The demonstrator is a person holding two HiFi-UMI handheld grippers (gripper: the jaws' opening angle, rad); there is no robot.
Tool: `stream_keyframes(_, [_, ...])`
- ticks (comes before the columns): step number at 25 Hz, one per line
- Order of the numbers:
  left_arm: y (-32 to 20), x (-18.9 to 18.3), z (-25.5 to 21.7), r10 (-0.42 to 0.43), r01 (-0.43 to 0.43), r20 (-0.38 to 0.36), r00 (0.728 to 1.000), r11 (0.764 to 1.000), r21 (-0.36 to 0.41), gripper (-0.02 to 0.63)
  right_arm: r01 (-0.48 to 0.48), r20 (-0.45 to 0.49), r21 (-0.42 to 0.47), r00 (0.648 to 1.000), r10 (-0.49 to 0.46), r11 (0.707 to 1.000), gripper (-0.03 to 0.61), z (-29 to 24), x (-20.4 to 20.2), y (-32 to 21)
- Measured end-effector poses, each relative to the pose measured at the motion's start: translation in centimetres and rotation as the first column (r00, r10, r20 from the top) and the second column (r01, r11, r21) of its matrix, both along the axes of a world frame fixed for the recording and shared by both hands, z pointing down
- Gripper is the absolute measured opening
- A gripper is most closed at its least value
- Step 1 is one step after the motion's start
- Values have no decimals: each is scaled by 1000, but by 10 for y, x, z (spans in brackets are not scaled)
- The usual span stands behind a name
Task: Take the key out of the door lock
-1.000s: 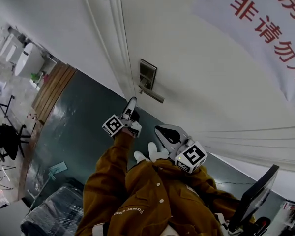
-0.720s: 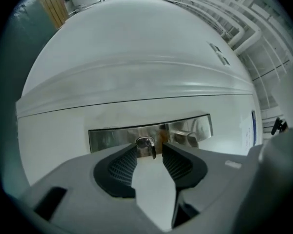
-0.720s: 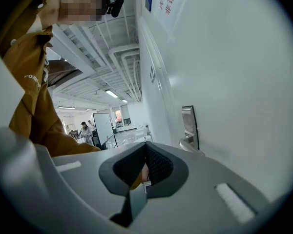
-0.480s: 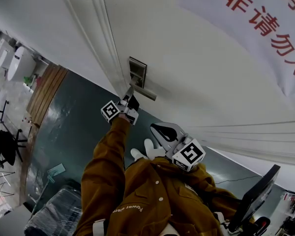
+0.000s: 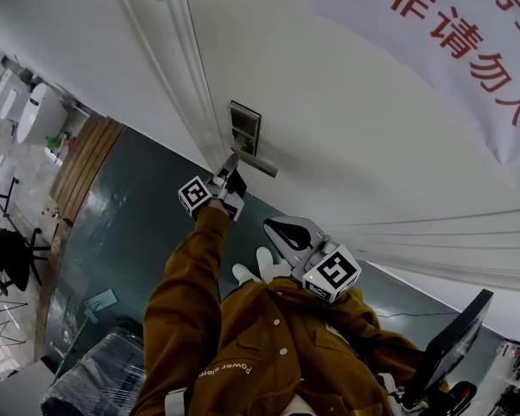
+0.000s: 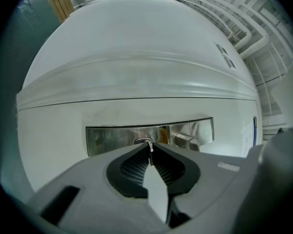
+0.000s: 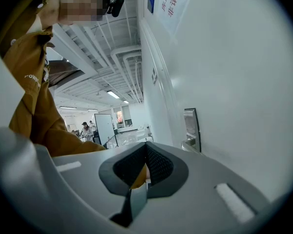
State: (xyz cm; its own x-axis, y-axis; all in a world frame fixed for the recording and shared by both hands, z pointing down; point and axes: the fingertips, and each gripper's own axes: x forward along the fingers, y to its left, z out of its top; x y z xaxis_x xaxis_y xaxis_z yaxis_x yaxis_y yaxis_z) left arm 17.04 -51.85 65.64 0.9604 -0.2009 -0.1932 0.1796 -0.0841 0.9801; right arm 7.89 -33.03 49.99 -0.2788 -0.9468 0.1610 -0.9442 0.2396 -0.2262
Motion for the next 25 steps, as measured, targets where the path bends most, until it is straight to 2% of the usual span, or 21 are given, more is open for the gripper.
stream_keyframes(3, [11,-18,0,3,-3,-8,1000,1000,2,21,14,-2,1,1000,-14,1000,5,0,-6,2])
stream_keyframes(8, [31,-56,-12,12,-15,27,1000,996,87,20,46,6,13,999,-46,999,5,0,-16,-1])
stream_keyframes(10, [38,-74,-16,0,-17,103,995,985,171,20,55,6,17,998,-55,998,5,-1,-19,-3])
stream_keyframes(11, [43,-82,-21,-7,-28,150,989,972,231,20,56,7,22,998,-57,998,5,-1,-20,-4])
stream_keyframes(12, [49,-91,-28,-16,-49,203,979,950,308,20,57,9,28,998,-58,998,5,-2,-20,-6])
stream_keyframes(15, [75,-116,-60,-63,-122,326,943,847,517,20,73,5,53,997,-74,996,5,-7,-20,-10])
stream_keyframes(17, [91,-132,-88,-146,-133,366,919,758,638,20,75,-9,64,997,-75,995,5,-10,-19,-13])
stream_keyframes(19, [102,-150,-116,-254,-104,358,898,669,736,20,72,-30,66,997,-70,995,5,-11,-17,-17])
stream_keyframes(22, [117,-171,-152,-365,-56,305,880,557,828,20,84,-47,72,996,-81,994,5,-11,-18,-26])
stream_keyframes(25, [134,-183,-175,-452,-106,301,840,407,907,20,96,-34,83,995,-93,992,5,-13,-23,-32])
